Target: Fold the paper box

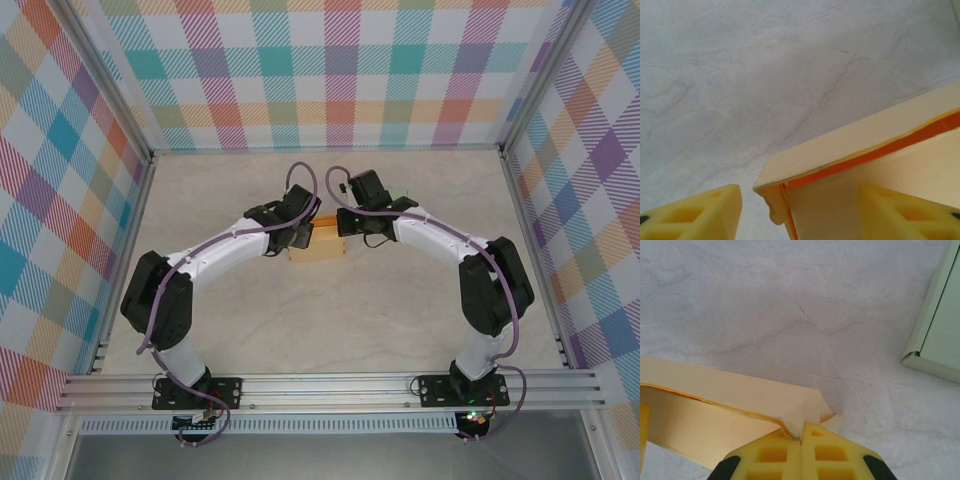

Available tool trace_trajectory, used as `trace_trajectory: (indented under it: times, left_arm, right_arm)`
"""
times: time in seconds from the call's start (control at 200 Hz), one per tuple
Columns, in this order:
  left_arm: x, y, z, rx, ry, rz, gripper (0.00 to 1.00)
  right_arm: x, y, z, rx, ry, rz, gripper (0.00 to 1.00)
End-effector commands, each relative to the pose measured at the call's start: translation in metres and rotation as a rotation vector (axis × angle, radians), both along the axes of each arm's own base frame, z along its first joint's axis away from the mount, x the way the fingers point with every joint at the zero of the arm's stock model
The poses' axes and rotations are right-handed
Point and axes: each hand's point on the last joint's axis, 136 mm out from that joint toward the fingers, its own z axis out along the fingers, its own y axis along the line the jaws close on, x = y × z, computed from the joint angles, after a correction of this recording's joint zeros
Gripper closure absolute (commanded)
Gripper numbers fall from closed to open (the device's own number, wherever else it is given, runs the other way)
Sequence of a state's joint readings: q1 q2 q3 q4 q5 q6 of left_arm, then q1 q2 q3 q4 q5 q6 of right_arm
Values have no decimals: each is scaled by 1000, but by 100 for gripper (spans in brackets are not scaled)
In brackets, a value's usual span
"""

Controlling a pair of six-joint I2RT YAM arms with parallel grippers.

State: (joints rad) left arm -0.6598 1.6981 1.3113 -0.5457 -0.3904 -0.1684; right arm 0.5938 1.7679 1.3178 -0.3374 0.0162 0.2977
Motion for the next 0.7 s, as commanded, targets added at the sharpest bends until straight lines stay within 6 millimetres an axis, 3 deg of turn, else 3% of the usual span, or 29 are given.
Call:
trace_trajectory:
  times: [0.0,0.255,0.38,0.515,0.695]
  left_arm:
    - [-3,-3,24,-74,-53,8,29]
    - [-9,0,69,-222,-165,48,21]
    - [-3,22,91,-284,-289,201,18]
    - [8,40,87,-341,-315,328,17]
    - [23,35,68,-495,-296,392,17]
  right_arm:
    - [-20,-4,-29,-68,91,32,100]
    - [-20,-4,-27,-71,84,33,100]
    - [-21,-4,-28,-72,85,36,100]
    - [-21,-4,-29,-75,85,37,100]
    - [-22,-3,-28,-72,79,41,100]
